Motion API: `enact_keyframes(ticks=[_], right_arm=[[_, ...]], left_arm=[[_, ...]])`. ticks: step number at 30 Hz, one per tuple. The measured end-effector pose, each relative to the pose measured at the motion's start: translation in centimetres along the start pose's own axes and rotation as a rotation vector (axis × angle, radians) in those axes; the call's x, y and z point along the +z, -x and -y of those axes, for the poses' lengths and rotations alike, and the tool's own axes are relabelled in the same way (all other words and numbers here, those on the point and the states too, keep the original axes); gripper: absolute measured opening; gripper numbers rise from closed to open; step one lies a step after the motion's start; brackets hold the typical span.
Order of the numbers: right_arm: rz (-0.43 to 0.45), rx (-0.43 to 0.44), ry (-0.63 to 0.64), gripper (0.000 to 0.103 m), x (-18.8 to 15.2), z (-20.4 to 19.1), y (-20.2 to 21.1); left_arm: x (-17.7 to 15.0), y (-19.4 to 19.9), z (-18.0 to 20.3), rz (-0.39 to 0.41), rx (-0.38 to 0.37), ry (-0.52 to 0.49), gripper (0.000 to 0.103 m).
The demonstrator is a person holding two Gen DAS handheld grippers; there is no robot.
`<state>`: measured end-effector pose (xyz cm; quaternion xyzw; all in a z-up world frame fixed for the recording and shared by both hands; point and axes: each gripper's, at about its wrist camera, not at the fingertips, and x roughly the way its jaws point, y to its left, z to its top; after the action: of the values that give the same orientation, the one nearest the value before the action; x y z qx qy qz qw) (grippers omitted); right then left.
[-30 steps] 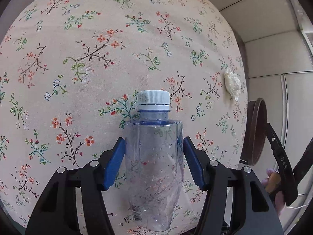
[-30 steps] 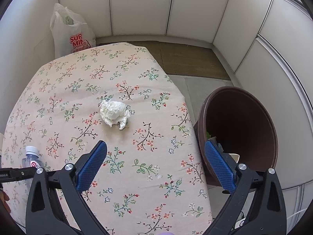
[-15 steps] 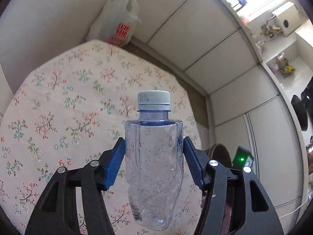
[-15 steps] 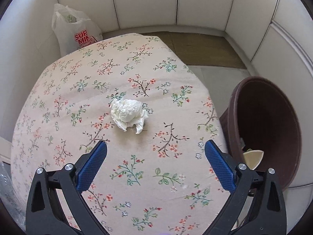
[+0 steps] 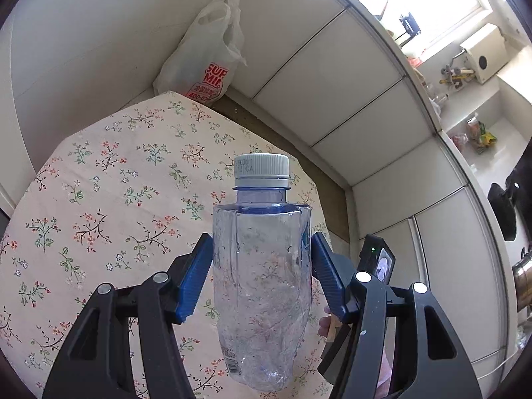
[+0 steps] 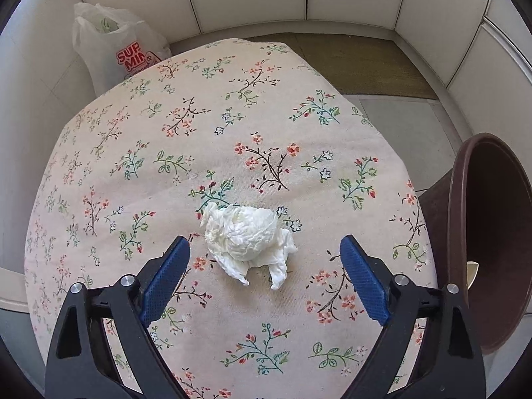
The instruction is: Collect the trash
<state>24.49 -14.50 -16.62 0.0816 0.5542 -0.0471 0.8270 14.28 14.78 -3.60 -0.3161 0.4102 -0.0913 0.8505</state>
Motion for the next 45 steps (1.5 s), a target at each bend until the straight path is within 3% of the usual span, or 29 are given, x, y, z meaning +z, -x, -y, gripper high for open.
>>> enact_keyframes(ticks=[1, 4, 8, 10, 11, 15, 25, 30, 31, 33, 34, 45], right_arm=[[-0.012, -0.002, 0.003, 0.082, 0.0, -0.2, -0.4], [-0.046, -0.001, 0.028, 0.065, -0.3, -0.6, -1.3], [-0.043, -0.003, 0.042, 0.024, -0.8, -0.7, -1.5], [-0.036, 0.022, 0.027, 0.018, -1.0, -0.4, -1.3], [-0.031, 0.029, 0.017, 0.011, -1.1, -0.2, -1.2], [-0.014, 0.061, -0.023, 0.006, -1.5, 1.0, -0.1], [0.125, 0.082, 0.021, 0.004, -3.5, 2.7, 5.7], [0.126, 0.097, -0.004, 0.009, -3.1, 4.1, 6.8], [0.112, 0.097, -0.016, 0.013, -2.9, 4.2, 6.4], [0.090, 0.083, -0.047, 0.069, -2.4, 4.4, 5.3], [0.089, 0.065, -0.062, 0.072, -2.1, 4.4, 4.7], [0.024, -0.016, -0.035, 0.069, 0.6, 1.0, -1.4]], left_arm=[[-0.1, 0.1, 0.0, 0.000, 0.001, -0.001, 0.060], [-0.4, 0.2, 0.4, -0.001, 0.000, -0.003, 0.060], [-0.5, 0.2, 0.4, 0.005, 0.004, -0.012, 0.060], [-0.4, 0.4, 0.5, 0.013, 0.008, -0.017, 0.060], [-0.5, 0.4, 0.5, 0.014, 0.008, -0.020, 0.060], [-0.5, 0.4, 0.5, 0.009, 0.002, -0.021, 0.060], [-0.7, 0.4, 0.9, 0.007, -0.007, -0.039, 0.060], [-0.8, 0.1, 0.7, 0.000, -0.010, -0.024, 0.060], [-1.0, 0.0, 0.6, -0.006, -0.012, -0.019, 0.060], [-1.1, -0.3, 0.5, -0.020, -0.018, -0.011, 0.060], [-1.1, -0.5, 0.4, -0.025, -0.020, -0.009, 0.060], [-0.8, -1.4, 0.6, -0.037, -0.005, -0.029, 0.060]])
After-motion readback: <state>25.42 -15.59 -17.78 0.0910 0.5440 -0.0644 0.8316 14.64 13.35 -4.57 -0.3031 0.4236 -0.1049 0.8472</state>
